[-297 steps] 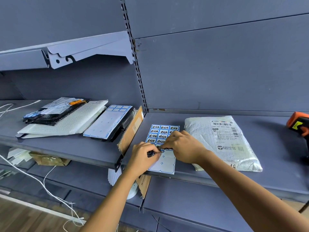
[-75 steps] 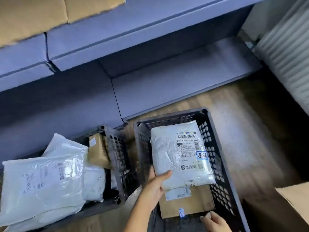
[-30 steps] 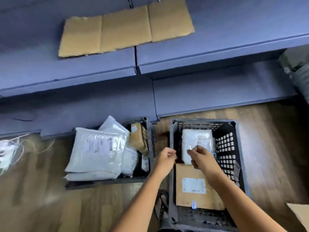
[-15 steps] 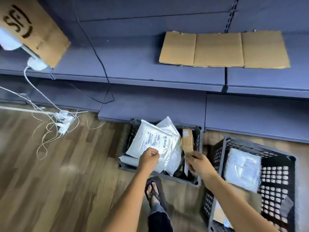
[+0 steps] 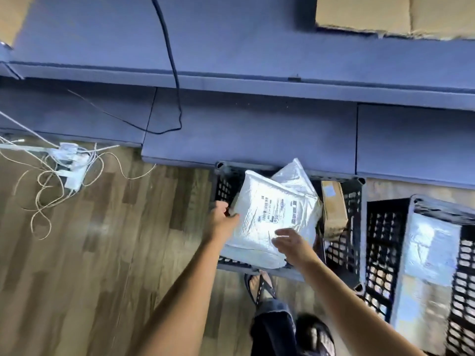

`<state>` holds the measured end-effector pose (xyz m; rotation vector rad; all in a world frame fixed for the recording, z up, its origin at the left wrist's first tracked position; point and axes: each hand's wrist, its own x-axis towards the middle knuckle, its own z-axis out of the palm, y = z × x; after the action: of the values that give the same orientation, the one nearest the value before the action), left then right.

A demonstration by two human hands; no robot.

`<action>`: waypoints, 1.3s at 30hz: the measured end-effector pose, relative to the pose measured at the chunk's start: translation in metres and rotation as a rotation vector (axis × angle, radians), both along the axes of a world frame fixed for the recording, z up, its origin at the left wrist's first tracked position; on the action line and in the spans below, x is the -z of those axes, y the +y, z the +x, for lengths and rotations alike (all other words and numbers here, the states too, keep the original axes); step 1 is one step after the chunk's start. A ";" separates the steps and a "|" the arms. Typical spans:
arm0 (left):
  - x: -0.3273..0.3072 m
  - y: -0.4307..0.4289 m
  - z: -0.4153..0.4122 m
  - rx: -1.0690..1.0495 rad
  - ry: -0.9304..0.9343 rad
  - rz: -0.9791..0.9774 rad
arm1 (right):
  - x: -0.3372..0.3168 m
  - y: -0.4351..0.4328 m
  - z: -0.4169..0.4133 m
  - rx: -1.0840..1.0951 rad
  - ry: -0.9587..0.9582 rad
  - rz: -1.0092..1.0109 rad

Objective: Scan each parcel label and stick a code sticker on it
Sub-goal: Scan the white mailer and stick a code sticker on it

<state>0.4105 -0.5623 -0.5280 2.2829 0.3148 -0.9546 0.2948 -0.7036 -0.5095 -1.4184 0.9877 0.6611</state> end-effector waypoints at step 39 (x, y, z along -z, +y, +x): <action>-0.406 -0.018 0.082 0.520 -0.232 -0.267 | -0.343 -0.111 0.078 -0.390 -0.619 -0.235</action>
<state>0.4926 -0.5802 -0.1219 2.2292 -0.5008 -0.8938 0.3724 -0.8147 -0.1663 -1.8929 0.3058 0.3427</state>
